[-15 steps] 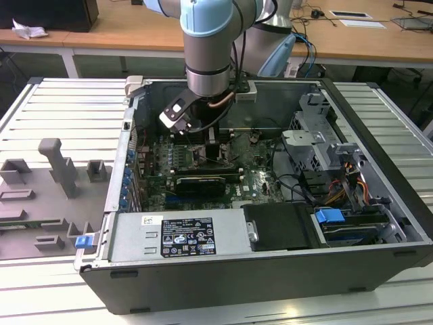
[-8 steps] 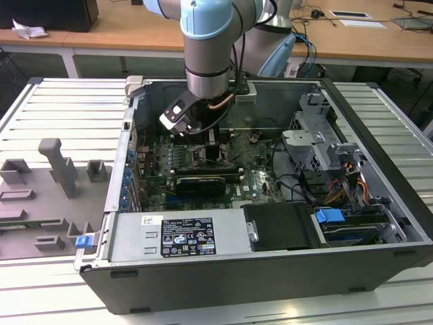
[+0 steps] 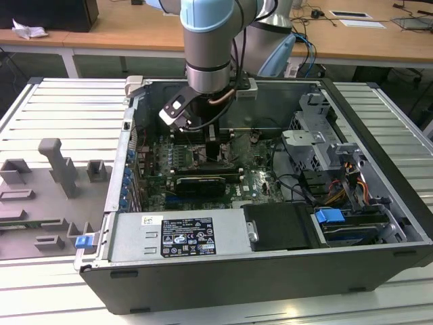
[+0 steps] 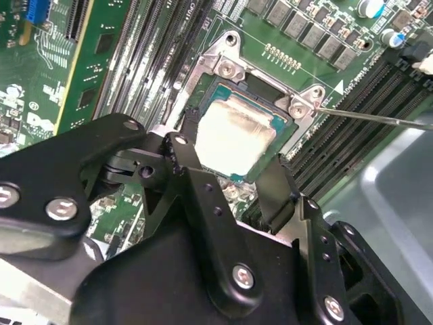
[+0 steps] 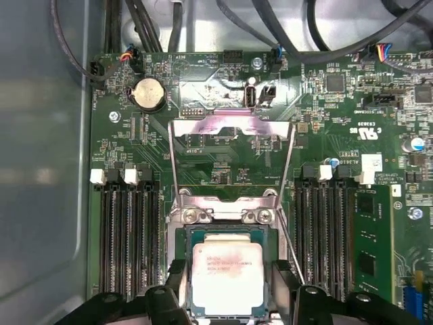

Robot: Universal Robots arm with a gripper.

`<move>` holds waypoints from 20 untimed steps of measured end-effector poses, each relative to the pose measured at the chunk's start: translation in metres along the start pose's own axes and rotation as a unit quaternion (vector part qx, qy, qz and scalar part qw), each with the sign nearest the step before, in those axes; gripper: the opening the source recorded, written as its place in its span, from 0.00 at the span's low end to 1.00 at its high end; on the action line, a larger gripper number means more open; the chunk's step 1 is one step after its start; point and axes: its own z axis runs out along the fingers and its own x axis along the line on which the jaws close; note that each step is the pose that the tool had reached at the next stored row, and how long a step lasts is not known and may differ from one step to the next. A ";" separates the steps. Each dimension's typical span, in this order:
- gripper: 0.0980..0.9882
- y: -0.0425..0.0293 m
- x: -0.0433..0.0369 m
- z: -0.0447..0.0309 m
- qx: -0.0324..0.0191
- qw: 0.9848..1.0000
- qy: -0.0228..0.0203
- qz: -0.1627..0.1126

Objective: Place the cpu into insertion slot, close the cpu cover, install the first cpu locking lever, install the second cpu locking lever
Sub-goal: 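Place the cpu into insertion slot, then close the cpu cover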

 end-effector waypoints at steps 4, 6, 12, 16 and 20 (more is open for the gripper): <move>0.27 0.0007 0.0001 -0.0055 0.000 1.000 -0.001 0.000; 0.14 0.0010 0.0002 -0.0073 0.000 1.000 -0.001 0.000; 0.01 0.0012 0.0002 -0.0098 0.000 1.000 -0.001 0.000; 0.01 0.0015 0.0003 -0.0132 0.001 1.000 -0.001 0.000; 0.01 0.0044 0.0000 -0.0149 0.001 1.000 -0.001 0.000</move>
